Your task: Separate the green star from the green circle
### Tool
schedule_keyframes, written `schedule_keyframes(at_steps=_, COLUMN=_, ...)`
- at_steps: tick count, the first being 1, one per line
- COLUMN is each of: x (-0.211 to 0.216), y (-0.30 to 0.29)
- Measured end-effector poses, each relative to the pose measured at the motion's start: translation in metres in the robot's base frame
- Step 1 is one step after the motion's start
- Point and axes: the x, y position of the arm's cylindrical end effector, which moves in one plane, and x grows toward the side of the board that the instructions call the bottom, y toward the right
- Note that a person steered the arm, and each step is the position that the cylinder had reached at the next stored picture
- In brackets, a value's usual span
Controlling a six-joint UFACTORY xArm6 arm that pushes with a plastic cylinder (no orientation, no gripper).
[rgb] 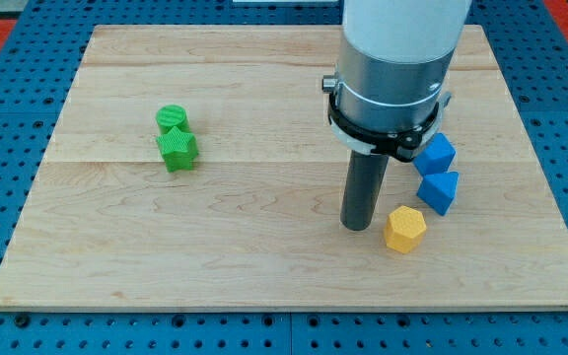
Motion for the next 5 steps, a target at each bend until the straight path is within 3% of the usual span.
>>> schedule_keyframes(at_steps=2, x=0.012, y=0.094)
schedule_keyframes(at_steps=3, x=0.019, y=0.043)
schedule_keyframes(at_steps=5, x=-0.005, y=-0.197)
